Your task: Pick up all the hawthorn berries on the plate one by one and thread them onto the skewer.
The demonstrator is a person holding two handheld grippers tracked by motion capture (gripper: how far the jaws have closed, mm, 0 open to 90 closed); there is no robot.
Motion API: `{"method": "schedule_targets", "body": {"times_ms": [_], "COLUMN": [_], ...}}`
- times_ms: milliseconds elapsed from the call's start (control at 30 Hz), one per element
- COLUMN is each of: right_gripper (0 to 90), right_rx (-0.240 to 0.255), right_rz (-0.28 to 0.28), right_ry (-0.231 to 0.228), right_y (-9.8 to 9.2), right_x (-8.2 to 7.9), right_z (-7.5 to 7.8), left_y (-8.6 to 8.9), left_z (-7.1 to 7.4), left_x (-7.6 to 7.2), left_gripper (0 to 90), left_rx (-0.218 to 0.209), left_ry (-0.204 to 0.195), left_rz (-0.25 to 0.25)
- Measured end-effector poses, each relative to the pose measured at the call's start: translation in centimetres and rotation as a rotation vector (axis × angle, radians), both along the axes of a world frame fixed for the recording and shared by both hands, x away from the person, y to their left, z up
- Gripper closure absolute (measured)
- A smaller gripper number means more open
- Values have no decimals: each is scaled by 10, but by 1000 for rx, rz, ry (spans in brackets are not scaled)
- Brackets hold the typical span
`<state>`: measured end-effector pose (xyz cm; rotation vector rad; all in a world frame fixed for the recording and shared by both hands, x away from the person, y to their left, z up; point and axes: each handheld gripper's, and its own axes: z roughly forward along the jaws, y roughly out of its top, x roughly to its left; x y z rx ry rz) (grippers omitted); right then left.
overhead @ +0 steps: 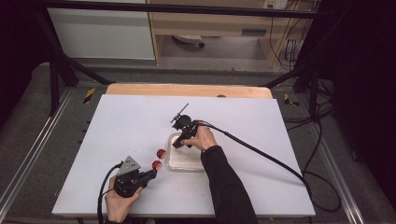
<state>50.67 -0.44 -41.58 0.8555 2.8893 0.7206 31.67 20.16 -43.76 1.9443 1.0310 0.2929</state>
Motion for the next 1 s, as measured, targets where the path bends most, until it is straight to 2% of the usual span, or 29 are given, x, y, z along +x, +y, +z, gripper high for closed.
{"method": "schedule_targets", "body": {"times_ms": [200, 367, 567, 767, 900, 1000], "right_gripper": [459, 511, 603, 609, 610, 611], "right_rx": [-3, -29, -31, -28, -3, 25], "right_rz": [16, 17, 23, 8, -17, -58], "right_ry": [18, 18, 14, 27, 40, 55], "right_y": [5, 5, 5, 6, 4, 0], "right_x": [2, 3, 3, 3, 1, -1], "right_z": [-1, -1, -2, -1, 4, 14], "left_y": [0, -1, 0, -1, 0, -1], "left_z": [1, 1, 1, 0, 0, 1], "left_x": [0, 0, -1, -1, -1, -1], "left_gripper": [883, 883, 883, 883, 883, 883], "left_rx": [1, 4, 3, 5, 3, 7], "left_ry": [-5, -4, -3, -2, -3, -4], "left_rz": [-5, -8, -7, -7, -6, -9]}}
